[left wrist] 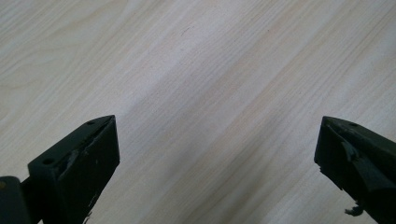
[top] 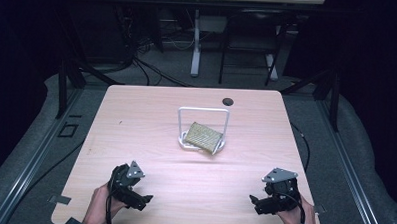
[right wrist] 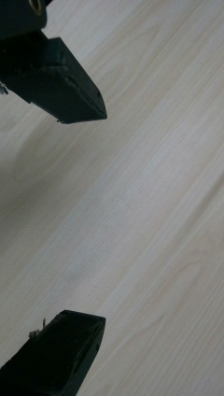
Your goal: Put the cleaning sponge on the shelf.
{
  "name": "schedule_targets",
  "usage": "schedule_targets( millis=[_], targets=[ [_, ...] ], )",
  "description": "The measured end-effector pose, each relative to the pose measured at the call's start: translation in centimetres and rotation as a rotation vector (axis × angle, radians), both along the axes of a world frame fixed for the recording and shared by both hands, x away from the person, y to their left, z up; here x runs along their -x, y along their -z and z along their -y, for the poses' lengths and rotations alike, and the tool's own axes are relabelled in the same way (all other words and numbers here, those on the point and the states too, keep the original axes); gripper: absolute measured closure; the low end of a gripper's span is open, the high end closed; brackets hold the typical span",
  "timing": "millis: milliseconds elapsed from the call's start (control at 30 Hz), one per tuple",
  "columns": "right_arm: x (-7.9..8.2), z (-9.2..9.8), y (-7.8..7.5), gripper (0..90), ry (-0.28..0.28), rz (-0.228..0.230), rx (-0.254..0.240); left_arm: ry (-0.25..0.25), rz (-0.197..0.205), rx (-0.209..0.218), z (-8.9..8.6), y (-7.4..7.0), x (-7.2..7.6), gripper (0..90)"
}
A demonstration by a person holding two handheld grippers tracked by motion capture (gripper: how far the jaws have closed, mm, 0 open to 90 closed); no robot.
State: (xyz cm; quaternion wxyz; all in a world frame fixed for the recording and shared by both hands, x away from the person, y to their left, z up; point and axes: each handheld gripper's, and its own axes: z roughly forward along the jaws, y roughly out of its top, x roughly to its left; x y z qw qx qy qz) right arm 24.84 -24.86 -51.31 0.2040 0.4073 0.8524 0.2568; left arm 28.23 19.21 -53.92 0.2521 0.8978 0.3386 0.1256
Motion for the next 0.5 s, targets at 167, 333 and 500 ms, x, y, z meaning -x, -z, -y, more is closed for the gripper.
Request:
schedule_targets(
  millis=[167,333,500],
  targets=[
    [-0.3,0.2,0.9,4.3,0.002,-0.032,0.025,0.005,-0.003,-0.006,0.0,0.0,-0.1,0.3],
    [-0.6,0.2,1.5,5.2,-0.010,-0.050,0.061,0.005,-0.004,-0.007,0.0,0.0,-0.1,0.3],
    [-0.7,0.1,1.6,7.4,-0.024,-0.056,0.092,0.005,-0.007,-0.005,0.1,0.1,-0.2,0.3]
  ],
)
